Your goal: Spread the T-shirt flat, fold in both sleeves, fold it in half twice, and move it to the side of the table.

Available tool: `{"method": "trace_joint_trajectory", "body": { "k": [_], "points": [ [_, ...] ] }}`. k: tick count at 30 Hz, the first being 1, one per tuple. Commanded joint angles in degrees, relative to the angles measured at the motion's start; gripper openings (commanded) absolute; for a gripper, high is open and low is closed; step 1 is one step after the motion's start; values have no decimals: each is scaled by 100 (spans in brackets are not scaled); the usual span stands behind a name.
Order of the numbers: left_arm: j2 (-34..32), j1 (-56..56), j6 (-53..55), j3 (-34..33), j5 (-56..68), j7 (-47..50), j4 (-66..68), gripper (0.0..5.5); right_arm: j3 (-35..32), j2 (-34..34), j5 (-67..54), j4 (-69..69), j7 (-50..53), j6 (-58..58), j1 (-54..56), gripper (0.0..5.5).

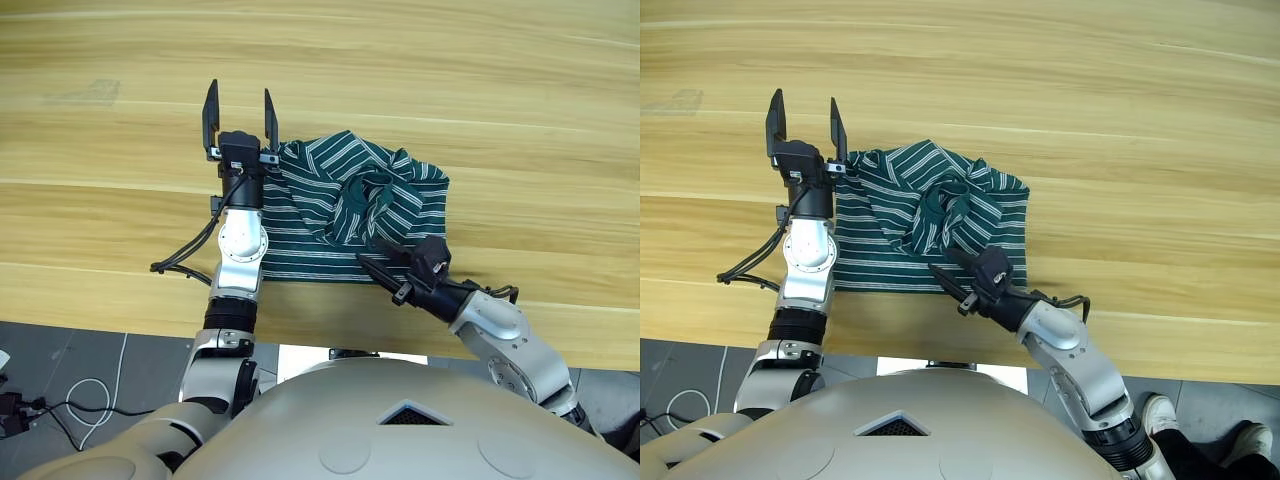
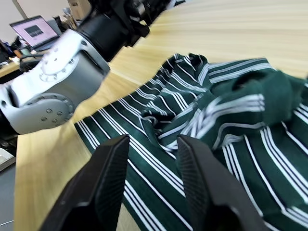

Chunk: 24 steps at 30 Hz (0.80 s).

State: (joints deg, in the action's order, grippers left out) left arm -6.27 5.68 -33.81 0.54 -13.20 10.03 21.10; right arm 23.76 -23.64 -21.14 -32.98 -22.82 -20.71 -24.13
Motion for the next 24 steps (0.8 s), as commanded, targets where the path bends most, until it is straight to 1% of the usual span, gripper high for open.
{"method": "trace_joint_trajectory", "body": {
  "k": [1,11,15,24],
  "points": [
    [-20,8,59,-9,29,-27,-46,335,-13,-79,119,-160,-130,76,-27,183],
    [-19,-1,43,-27,39,-28,-45,335,-35,84,448,149,-107,286,4,183],
    [-34,8,27,-41,58,-40,-18,335,-106,282,787,380,113,509,105,183],
    [-40,58,9,-40,66,-48,60,335,-32,643,1175,830,203,833,302,183]
  ]
}}
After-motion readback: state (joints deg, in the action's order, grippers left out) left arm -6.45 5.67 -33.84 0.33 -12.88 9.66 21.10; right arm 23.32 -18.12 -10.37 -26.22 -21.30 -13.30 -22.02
